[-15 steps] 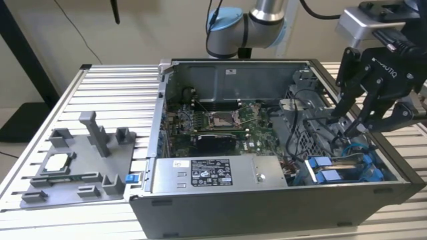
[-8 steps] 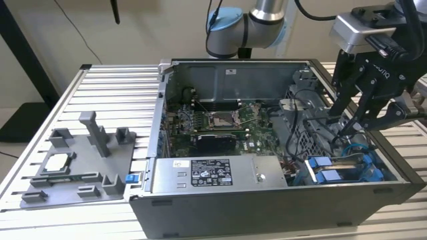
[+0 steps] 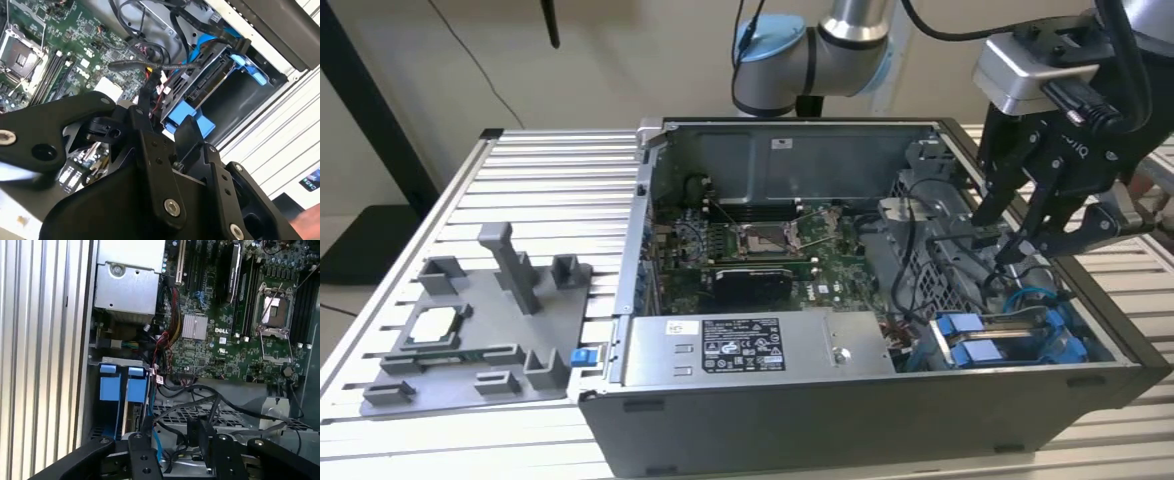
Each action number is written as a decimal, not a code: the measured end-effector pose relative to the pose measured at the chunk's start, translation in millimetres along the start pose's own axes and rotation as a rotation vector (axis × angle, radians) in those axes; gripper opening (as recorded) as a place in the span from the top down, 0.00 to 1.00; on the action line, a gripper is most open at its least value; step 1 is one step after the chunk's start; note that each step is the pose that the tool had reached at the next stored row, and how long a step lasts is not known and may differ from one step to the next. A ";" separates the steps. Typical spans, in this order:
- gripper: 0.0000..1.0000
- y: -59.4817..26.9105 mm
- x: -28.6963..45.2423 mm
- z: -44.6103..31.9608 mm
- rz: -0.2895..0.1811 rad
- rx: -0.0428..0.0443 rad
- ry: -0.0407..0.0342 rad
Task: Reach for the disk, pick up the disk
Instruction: 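Pick up the disk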
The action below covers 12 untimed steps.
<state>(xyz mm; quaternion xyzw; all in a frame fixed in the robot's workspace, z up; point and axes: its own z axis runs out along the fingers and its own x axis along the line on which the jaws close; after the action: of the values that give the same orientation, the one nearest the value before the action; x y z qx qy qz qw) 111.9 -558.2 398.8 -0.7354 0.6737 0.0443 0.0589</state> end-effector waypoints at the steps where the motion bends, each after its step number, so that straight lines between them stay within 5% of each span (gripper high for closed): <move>1: 0.00 -0.1 -1.2 0.8 -0.002 0.0028 -0.0017; 6: 0.00 -0.7 -7.7 3.5 -0.006 0.0227 -0.0100; 9: 0.00 -1.0 -9.4 4.6 -0.009 0.0425 -0.0101; 12: 0.00 -1.0 -8.9 8.2 -0.009 0.0506 -0.0100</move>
<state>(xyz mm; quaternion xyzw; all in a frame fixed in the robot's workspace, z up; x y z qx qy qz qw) 112.2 -548.1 392.0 -0.7365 0.6708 0.0306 0.0810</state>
